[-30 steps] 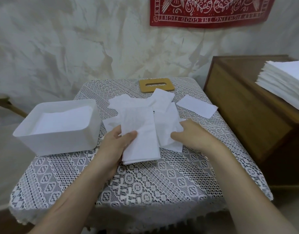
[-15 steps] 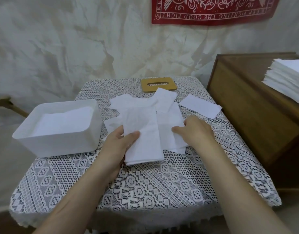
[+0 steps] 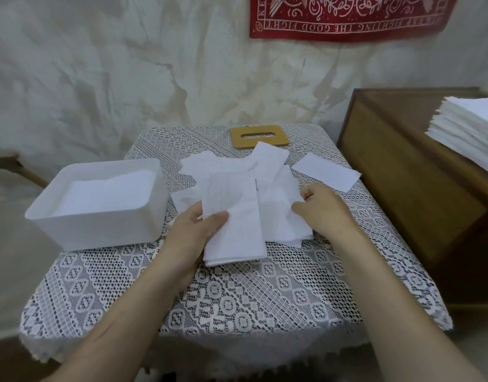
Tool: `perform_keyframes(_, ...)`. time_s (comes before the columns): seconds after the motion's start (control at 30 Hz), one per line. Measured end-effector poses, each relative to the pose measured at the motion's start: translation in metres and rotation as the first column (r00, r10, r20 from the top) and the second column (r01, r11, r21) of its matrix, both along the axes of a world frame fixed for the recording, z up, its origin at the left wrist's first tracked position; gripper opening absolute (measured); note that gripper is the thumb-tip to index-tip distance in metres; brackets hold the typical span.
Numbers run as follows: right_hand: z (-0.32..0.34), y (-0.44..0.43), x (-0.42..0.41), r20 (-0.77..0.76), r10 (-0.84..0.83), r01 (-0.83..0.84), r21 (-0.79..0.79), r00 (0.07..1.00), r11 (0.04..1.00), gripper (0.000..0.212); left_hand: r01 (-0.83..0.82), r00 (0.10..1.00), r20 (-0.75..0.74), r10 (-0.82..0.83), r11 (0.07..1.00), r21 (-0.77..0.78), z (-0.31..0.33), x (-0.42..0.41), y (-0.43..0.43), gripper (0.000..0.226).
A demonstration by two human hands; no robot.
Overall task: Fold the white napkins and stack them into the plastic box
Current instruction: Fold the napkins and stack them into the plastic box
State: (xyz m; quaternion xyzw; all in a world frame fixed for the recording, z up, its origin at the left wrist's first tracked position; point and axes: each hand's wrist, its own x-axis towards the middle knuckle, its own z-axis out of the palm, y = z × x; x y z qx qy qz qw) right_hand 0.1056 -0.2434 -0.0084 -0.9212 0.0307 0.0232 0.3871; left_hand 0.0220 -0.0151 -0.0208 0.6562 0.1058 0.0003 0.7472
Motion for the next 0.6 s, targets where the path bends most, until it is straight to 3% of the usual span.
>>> perform_keyframes(0.3, -0.0012, -0.0005, -0.0062, 0.018, -0.058, 0.057, 0.049, 0.998, 0.997, 0.036, -0.022, 1.000, -0.014, 0.022, 1.000, -0.011, 0.0001, -0.0028, 0.0011, 0.021)
perform_keyframes(0.47, -0.0052, 0.0015, 0.0000, 0.078, -0.024, 0.017, 0.086, 0.997, 0.996, 0.004, -0.027, 0.999, -0.021, 0.027, 1.000, -0.012, -0.0008, -0.0002, 0.0013, 0.022)
perform_keyframes(0.6, -0.0009, -0.0014, 0.0005, 0.116, -0.002, 0.004, -0.015, 0.993, 1.000, 0.005, -0.025, 1.000, -0.006, 0.025, 1.000, -0.010, -0.0010, 0.0009, 0.0005, 0.023)
